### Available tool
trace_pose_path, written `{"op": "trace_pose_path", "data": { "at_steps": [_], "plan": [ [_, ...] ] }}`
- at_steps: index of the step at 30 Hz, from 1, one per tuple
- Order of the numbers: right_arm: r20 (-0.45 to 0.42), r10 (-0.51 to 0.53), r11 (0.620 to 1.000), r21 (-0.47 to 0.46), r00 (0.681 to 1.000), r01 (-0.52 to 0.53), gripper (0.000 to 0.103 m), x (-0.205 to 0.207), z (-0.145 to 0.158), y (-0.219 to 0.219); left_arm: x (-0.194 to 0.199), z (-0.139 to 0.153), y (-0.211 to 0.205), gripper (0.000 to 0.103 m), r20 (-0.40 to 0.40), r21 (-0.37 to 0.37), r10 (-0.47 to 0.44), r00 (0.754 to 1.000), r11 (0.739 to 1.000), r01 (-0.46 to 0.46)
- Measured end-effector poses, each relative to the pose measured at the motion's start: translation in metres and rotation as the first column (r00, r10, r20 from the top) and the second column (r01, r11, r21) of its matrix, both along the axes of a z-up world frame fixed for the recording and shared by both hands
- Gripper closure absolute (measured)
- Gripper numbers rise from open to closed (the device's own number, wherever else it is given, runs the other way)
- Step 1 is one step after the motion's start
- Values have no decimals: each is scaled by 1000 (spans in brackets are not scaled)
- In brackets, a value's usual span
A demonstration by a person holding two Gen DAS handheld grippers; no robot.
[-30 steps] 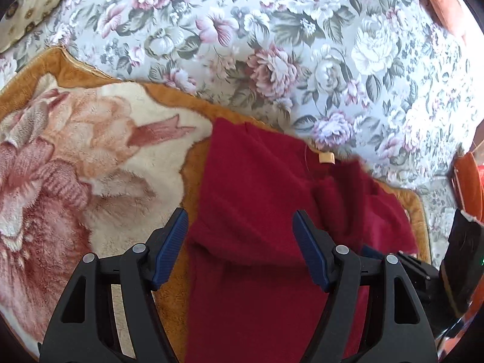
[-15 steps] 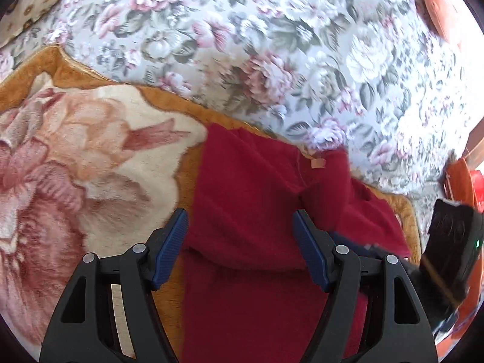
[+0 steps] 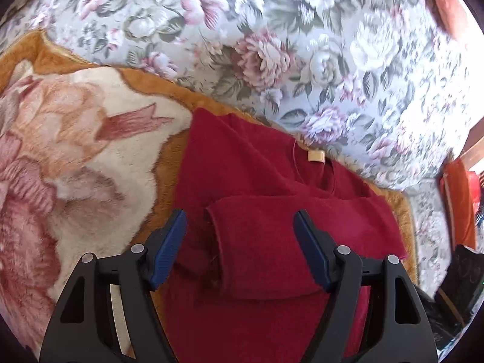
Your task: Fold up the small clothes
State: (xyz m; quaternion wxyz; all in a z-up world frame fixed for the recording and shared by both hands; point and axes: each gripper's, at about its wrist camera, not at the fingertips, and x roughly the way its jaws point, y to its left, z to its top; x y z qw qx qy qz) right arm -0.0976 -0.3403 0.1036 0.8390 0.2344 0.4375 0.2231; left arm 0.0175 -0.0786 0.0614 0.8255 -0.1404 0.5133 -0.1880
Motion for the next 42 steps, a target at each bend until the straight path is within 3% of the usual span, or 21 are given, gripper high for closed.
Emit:
{"op": "trace_pose_path", "data": {
  "at_steps": [2,5,6,7,13,17,20,24,28,31,34,38,42],
  "plan": [
    [0,-33,999,16,999,33,70,-7,1,-15,3,-3,-9,35,-16,10,-30,999,999,30],
    [-4,-79,996,45,997,79,70,-13,0,-32,1,-2,-21,53,17,64,-58,998,996,57],
    [-6,-95,994,44,995,95,70,-15,0,-37,0,-2,-26,77,27,79,-77,997,994,74],
    [-7,-111,993,44,994,111,70,-17,0,-42,0,-4,-29,87,24,87,-89,996,992,87],
    [-19,-192,979,68,981,193,69,-26,1,-66,-5,16,-24,98,107,84,-77,991,994,68],
    [0,-236,971,42,972,235,69,-21,8,-78,8,37,-14,99,170,70,-45,984,997,33],
    [0,-238,971,-6,971,238,69,-10,13,-79,22,45,7,101,205,88,41,978,994,-60],
    [4,-231,969,-88,973,230,69,1,8,-74,31,22,22,101,119,80,53,991,995,-63],
    [-32,-217,975,-53,976,216,69,-1,-5,-72,19,5,22,100,23,-33,8,1000,999,-7],
    [-56,-217,976,-42,974,215,69,-4,-10,-71,12,3,12,81,10,-10,-12,1000,1000,12],
    [-53,-213,977,-38,976,211,69,-7,-10,-69,9,0,2,71,-31,-25,-28,999,999,27],
    [-50,-214,977,-26,976,213,69,-8,-8,-68,7,-8,-12,68,-62,23,-25,998,999,26],
    [-52,-209,978,-26,976,208,69,-11,-8,-67,2,-2,-19,68,-33,37,-27,999,999,28]
  ]
}}
